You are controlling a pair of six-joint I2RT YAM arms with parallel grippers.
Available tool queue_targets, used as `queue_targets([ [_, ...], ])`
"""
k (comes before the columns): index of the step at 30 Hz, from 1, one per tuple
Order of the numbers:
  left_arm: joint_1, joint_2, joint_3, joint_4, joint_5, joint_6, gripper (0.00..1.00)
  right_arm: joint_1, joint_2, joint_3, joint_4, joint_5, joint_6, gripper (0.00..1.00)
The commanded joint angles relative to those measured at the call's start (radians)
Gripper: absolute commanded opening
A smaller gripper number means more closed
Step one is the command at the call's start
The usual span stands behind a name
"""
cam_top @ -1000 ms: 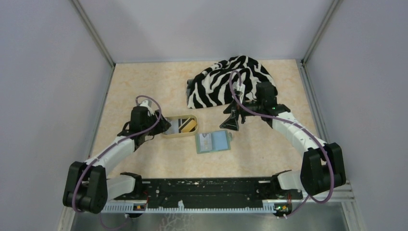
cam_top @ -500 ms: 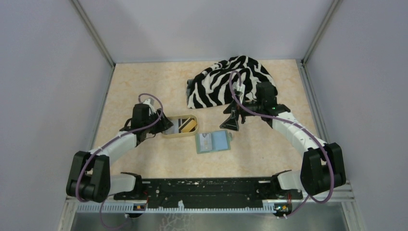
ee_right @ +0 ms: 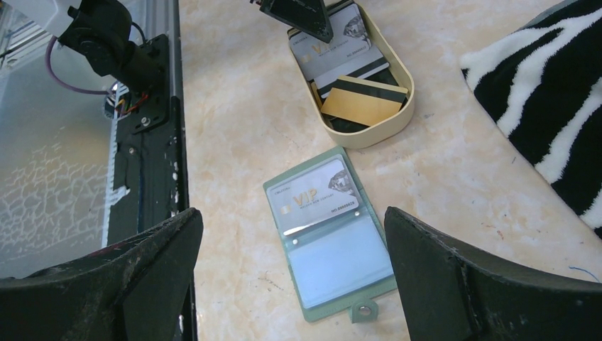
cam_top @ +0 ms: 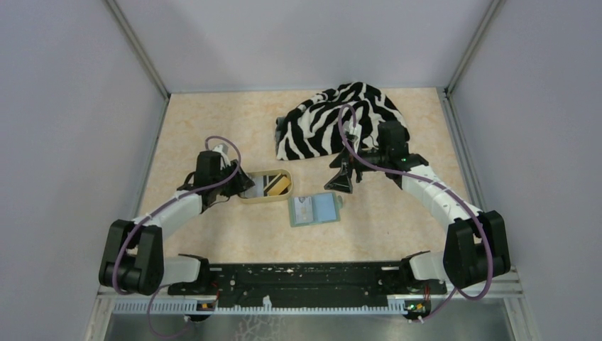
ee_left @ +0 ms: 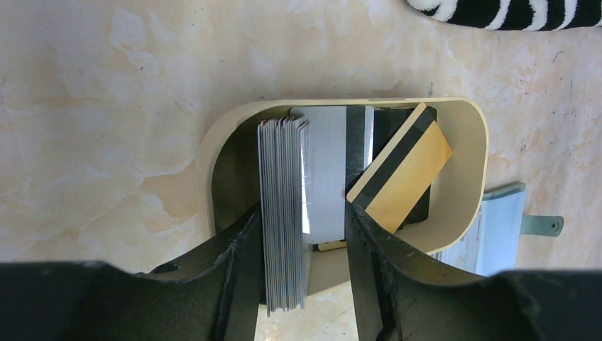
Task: Put the credit cards into the card holder
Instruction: Pick up the credit card from the storage box.
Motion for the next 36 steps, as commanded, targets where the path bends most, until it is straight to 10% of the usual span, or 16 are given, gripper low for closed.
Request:
queue_targets([
  [1,0.006,-0.043,0.036,-0.033,0.005,-0.001,0.5,-0.003,0.003,0.033,0.022,-0.033,-0.023,0.97],
  [36,0.019,-0.151,-0.004,-0.119,-0.119,-0.012,0.3,-0.005,0.002,0.033,0.019,-0.037,-0.026,0.97],
])
